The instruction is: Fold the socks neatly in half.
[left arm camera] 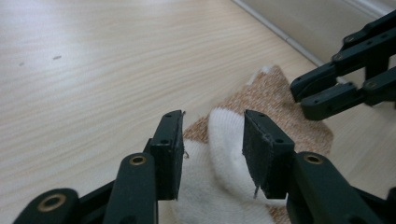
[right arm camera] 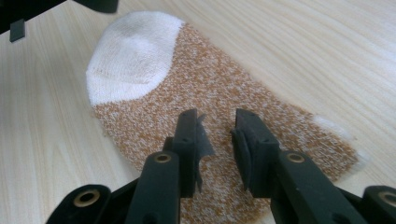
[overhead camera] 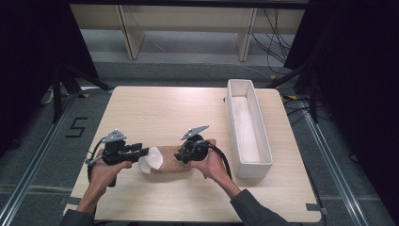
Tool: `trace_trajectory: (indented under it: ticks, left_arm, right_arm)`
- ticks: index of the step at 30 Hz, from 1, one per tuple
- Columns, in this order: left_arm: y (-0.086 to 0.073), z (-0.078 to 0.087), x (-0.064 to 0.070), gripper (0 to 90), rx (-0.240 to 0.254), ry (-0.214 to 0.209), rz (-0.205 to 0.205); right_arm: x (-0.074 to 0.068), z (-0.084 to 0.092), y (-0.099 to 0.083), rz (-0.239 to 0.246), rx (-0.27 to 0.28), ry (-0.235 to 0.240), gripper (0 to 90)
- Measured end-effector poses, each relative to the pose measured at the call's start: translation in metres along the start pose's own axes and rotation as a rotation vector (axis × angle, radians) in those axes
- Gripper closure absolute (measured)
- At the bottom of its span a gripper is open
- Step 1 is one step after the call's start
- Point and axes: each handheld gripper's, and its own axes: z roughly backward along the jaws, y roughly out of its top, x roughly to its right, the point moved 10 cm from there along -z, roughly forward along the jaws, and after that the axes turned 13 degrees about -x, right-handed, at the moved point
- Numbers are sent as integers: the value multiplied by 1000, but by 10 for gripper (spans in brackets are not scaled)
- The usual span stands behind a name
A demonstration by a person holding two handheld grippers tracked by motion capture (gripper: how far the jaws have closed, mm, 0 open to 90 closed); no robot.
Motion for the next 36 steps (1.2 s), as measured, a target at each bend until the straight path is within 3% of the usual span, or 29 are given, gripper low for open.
trace_trajectory:
  ticks: [5,9,10,11,12,15,16,19,20,22,24,25,26,27,32,33,36]
  left_arm:
    - [3,1,23,603,-3,-26,-42]
    - [-3,-7,38,630,-50,-52,-66]
    - [-6,-11,40,635,-69,-46,-74]
    - [-8,-14,41,641,-85,-44,-73]
    - [-11,-16,39,647,-105,-37,-82]
    - [-17,-20,32,660,-132,-12,-85]
    - [-16,-22,32,667,-117,-6,-71]
    - [-19,-21,28,679,-146,5,-91]
    - [-19,-22,27,683,-140,6,-88]
    - [-20,-23,26,690,-144,1,-82]
    - [-21,-24,24,697,-143,0,-68]
    - [-20,-24,24,700,-136,3,-63]
    - [-20,-24,23,703,-139,6,-71]
    - [-20,-23,23,706,-141,8,-71]
    - [-21,-24,17,719,-145,17,-74]
    - [-21,-24,17,719,-141,10,-66]
    - [-21,-24,15,722,-143,11,-66]
  right_arm:
    - [4,-1,2,2,5,-6,706]
    - [7,3,3,-19,17,10,704]
    - [9,3,4,-7,22,1,704]
    - [8,3,4,-24,31,13,704]
    - [9,3,3,-19,12,16,704]
    - [9,0,6,-25,27,15,704]
    - [10,-1,5,-19,12,21,704]
    - [12,-8,5,-24,5,9,705]
    - [10,-9,2,-43,-30,11,704]
    - [12,-13,2,-11,-26,0,705]
    - [11,-14,-2,-23,-52,-6,705]
    - [11,-14,-2,-7,-41,-10,706]
    - [9,-14,-4,-26,-58,-3,707]
    - [9,-15,-2,0,-37,-7,707]
    - [1,-13,-11,5,-75,-13,709]
    - [0,-14,-11,26,-64,-11,708]
    - [-6,-14,-15,18,-52,8,709]
